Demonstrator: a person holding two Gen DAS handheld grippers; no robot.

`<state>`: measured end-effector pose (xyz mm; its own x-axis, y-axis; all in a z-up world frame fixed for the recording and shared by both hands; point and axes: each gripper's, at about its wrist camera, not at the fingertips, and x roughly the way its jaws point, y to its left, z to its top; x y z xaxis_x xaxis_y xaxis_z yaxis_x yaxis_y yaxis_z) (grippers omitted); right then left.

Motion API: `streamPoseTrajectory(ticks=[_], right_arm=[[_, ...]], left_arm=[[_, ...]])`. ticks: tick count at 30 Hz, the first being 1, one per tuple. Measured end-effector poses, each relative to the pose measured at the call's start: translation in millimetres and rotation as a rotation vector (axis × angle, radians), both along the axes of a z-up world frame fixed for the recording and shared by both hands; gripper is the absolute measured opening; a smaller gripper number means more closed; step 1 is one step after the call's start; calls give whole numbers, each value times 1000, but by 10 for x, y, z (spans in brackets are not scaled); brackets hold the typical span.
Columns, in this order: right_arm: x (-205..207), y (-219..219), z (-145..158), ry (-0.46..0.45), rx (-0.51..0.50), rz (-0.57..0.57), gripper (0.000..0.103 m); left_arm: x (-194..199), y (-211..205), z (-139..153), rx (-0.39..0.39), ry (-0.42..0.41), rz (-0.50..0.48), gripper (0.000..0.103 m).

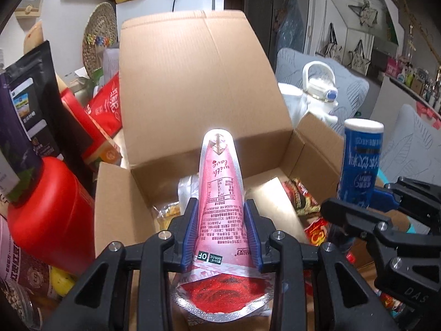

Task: Organize snacks
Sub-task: 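Carry the pink pouch and blue tube over the cardboard box with both grippers, then lower the pouch and tube into the box and open both grippers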

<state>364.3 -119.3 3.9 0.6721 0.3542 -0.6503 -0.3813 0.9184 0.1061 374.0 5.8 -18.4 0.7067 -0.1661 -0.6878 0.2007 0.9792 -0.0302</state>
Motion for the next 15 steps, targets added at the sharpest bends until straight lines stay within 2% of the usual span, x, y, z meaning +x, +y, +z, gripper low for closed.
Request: streamPoseTrajectory(ticks=[7,10,12,15], right_arm=[[48,25,-80,16,-29,-18,28],[60,20,-99,18,-37,-25,28],[68,10,-106,22,-35,-29,28],[72,6,-111,23,-38,-35,28]], left_arm=[[26,-43,-91,32,26,6,33],[36,-47,-108,48,35,14,36],[56,-62,-143,62,54,18,42],[97,-80,-199,70,100,18,42]])
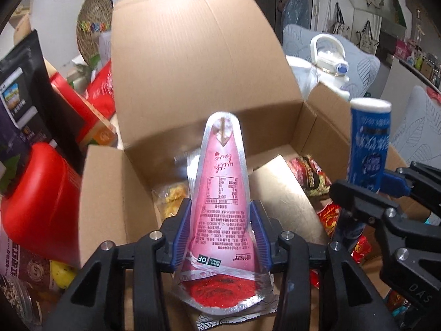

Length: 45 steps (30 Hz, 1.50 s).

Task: Organize snacks
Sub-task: 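Lower the pouch and tube into the box and open both grippers, then withdraw both open grippers back from the box toward the loose wrappers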

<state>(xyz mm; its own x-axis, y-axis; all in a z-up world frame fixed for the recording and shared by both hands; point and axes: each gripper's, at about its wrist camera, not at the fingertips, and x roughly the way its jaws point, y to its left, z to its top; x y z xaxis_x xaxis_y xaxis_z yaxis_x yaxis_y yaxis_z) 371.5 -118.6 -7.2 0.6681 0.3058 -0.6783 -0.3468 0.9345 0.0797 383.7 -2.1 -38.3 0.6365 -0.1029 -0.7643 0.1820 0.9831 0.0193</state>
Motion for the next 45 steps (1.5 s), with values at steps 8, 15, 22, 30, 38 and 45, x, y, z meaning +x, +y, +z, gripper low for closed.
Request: streamPoseTrajectory(ticks=[8,15,22,30,38,45], right_arm=[[10,-27,6,11,5,-4,42],[-42,-85,100,-12,19,-22,49],[-129,-127,229,-39,23,-29,49],[-374,-180,491,-105,18,-48,49],[-771,-245,809,-171,23,-65,49],[-1245,-288,1132,-250,28,-71,49]], left_arm=[[44,-16,-56,17,42,10,45],[9,-25,-5,48,25,36,65],[-120,-23,194,43,-28,34,66],[-367,-11,510,3,-97,25,66],[-810,22,943,1,-196,19,66],[-1326,-5,1277,-16,-275,-16,66]])
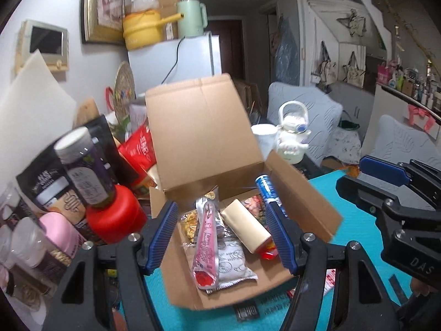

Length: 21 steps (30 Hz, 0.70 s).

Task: Organize snacks
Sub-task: 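Withdraw both open grippers back from the box toward the loose wrappers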

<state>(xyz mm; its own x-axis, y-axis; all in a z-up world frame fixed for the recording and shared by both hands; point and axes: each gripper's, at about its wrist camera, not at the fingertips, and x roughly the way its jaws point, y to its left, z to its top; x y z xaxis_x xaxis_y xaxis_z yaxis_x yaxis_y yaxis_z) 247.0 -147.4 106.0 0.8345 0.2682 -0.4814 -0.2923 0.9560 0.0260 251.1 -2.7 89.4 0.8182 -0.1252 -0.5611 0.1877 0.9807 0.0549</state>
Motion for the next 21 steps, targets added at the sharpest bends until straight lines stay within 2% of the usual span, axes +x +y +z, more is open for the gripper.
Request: streamPoseTrajectory(ticks=[6,10,12,16,21], right_arm=[[-481,-29,205,-61,2,-11,49],[-766,-68,255,-82,8,-24,54],[-919,-95,268,-90,9,-35,54],[-1143,-121,261,-94,10,-53,60],[-1361,-153,199,-86,12,-74,61]], left_arm=[[-487,-19,214,-14,-48,-35,66],[-762,-49,292,-13,-71,-61,67],[-905,-71,313,-14,-78,-79,76],[-1132,-104,315,-9,-92,-100,78],[-1348,-146,257,-22,-73,-137,78]])
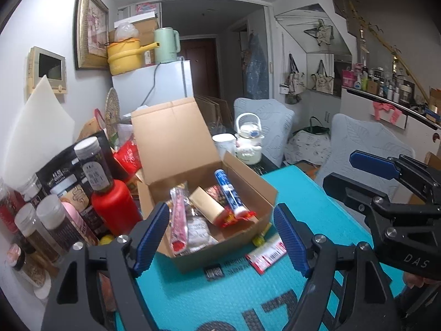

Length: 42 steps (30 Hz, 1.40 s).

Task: Organize snacks
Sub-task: 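Withdraw both open grippers back from the box toward the loose wrappers, then move the left gripper to the red-and-white wrapper while the right gripper approaches the red-gold packet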

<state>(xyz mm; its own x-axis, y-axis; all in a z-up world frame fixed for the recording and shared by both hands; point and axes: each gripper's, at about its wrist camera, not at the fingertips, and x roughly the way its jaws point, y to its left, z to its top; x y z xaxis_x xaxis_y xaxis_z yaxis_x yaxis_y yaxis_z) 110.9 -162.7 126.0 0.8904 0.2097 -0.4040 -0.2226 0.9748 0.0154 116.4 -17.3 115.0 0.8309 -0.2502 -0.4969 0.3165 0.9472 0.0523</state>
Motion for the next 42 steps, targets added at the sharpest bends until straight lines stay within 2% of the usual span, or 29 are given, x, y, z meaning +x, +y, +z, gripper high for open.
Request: streamPoseTrajectory(ticks=[2,10,16,25,34,42], right_arm=[[-68,-14,-35,5,1,-6,64],[-263,-83,-244,44,-1,-44,64],[-251,-169,-522,119,17,-71,64],[-109,-311,-1002,237,41,-111,64],[142,-468,-1383,321,60,-145,64],[402,-607,-1745,418,76,-184,64]], left_arm=[[-71,-14,-31,-4,7,-12,78],[-218,-72,-226,-13,48,-55,78],[-179,-123,-465,-8,106,-83,78],[32,-216,-904,-35,234,-96,78],[306,-323,-1255,-32,305,-113,78],[569,-468,-1574,31,361,-130,78]])
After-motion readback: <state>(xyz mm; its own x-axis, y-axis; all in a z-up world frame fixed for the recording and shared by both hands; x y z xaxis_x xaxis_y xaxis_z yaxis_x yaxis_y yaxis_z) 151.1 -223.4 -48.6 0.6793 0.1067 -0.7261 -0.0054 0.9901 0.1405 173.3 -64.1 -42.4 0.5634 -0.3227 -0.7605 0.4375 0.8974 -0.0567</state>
